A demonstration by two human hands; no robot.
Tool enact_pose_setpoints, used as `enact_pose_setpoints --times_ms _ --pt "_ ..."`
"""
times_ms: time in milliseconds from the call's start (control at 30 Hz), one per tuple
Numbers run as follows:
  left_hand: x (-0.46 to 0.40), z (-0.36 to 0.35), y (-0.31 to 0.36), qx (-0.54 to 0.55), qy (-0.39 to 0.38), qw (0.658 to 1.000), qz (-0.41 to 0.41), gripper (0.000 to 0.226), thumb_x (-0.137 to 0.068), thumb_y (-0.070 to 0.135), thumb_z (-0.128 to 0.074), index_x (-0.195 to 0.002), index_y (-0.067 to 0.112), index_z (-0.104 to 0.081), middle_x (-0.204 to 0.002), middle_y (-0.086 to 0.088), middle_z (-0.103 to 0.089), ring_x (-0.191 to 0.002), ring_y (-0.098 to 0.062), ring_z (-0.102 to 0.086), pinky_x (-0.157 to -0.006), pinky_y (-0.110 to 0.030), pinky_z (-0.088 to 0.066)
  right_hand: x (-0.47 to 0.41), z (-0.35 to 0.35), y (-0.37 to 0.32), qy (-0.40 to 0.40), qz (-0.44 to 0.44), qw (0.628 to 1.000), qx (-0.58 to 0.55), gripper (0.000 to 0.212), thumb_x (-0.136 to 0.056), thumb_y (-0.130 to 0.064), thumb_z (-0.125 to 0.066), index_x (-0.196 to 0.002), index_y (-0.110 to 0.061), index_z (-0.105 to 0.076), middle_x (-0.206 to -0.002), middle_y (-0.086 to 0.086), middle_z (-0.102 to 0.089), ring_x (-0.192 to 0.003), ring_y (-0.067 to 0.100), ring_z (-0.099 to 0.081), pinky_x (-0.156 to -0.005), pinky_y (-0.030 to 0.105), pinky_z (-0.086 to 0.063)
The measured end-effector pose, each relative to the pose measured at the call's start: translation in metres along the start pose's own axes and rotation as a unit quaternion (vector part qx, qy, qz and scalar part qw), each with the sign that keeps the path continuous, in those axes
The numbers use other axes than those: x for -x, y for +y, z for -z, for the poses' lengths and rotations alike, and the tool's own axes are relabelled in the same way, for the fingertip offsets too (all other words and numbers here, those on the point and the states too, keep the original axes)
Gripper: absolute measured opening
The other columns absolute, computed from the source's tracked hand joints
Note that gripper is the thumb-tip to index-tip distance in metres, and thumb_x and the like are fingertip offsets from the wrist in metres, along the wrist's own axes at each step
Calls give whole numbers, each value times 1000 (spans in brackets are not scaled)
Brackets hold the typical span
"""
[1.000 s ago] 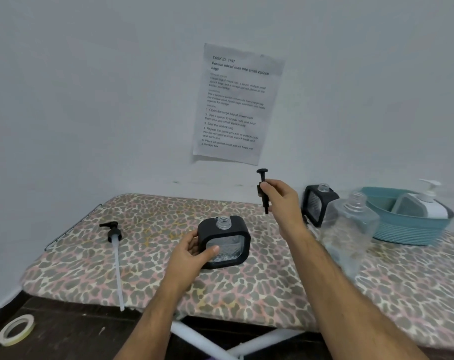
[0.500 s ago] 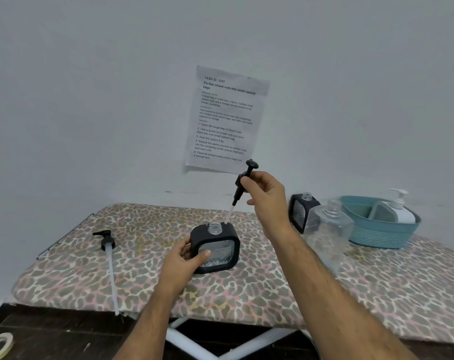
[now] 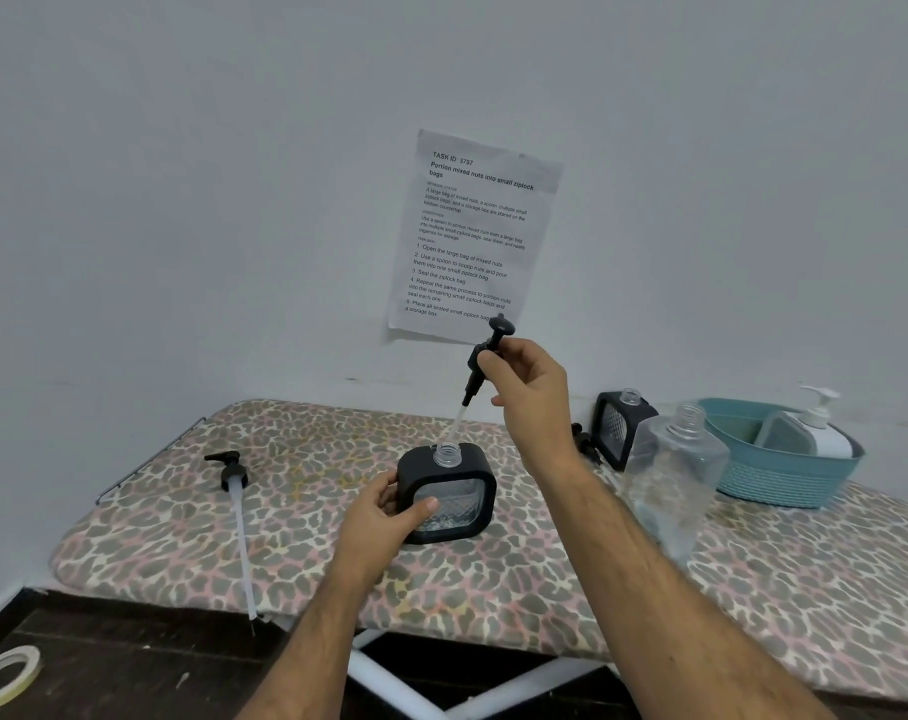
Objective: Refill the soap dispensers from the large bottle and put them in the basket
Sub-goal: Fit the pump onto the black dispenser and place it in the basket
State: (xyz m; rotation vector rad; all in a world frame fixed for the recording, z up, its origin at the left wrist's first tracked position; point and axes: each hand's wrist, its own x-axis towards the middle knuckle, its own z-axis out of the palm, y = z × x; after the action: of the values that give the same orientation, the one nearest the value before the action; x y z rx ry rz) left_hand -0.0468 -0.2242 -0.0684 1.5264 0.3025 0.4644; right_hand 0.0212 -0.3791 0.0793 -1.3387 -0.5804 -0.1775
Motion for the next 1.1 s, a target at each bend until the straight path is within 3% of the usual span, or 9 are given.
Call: enact_pose_setpoints --times_ms 133,267,733,1100 --pt "-1 0 0 5 0 1000 -1 49 -77 15 -84 -119 27 -61 -115 2 -71 -103 -12 -69 -87 -32 -58 2 -6 14 -17 -6 999 27 10 -89 -18 -70 -93 -26 -68 -95 3 -74 -88 10 -68 -74 27 -51" --pt "0 -1 0 5 -3 1000 -3 48 -77 15 -84 -118 28 -61 -114 3 -71 -102 -11 -70 -86 -31 -58 9 -5 38 -23 -30 997 61 14 -83 -26 -72 -96 -22 -71 -91 -4 -74 -93 15 -69 -89 37 -55" --pt "-1 0 -1 -9 -4 1000 -5 48 -76 21 -86 -115 33 -61 -115 4 -71 -104 -12 -69 -94 -40 -57 24 0 67 -69 -61 983 158 11 -86 -23 -73 -96 -19 -71 -87 -9 -72 -82 0 -67 -72 17 -50" --pt "-2 0 -3 -27 -4 1000 -11 47 -76 23 -85 -115 33 -63 -115 5 -71 -105 -9 -68 -96 -37 -56 29 0 77 -85 -46 972 212 15 -84 -31 -73 -97 -24 -73 -95 -13 -72 -93 0 -65 -84 29 -54"
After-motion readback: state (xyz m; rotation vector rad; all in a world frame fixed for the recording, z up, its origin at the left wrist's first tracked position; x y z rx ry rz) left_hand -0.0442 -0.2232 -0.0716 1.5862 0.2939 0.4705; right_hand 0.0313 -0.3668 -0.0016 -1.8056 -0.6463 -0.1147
